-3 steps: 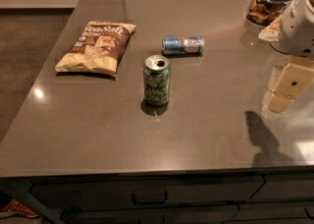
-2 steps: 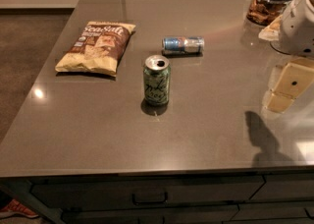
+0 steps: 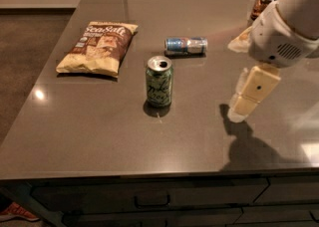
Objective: Move green can near brown chip bag
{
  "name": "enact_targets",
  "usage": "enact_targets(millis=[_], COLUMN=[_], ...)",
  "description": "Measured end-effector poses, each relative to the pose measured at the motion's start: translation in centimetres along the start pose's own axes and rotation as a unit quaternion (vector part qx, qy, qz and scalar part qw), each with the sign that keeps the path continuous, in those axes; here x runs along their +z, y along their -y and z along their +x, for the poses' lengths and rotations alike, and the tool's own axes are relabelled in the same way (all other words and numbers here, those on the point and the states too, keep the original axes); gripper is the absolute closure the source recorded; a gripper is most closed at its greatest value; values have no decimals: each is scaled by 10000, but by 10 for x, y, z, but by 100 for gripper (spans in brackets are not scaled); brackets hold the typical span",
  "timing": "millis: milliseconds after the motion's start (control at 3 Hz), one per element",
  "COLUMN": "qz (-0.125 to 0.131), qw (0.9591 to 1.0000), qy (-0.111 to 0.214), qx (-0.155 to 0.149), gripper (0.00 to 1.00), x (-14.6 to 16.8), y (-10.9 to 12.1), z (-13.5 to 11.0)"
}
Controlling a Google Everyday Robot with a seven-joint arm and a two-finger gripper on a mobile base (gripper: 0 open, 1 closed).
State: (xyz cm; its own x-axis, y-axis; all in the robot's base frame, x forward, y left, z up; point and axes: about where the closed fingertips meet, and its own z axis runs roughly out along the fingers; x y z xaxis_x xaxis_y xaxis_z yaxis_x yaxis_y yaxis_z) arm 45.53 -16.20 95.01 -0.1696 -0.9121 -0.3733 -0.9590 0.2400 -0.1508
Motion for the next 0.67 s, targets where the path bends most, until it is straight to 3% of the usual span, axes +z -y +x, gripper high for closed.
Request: enact_targets(millis=[333,667], qz=[-214,-244], qw=[9977,9915], qy=[634,1244], qx=[135,297], gripper=[0,0], x=[29,47], y=[2,12], z=[-28,-59])
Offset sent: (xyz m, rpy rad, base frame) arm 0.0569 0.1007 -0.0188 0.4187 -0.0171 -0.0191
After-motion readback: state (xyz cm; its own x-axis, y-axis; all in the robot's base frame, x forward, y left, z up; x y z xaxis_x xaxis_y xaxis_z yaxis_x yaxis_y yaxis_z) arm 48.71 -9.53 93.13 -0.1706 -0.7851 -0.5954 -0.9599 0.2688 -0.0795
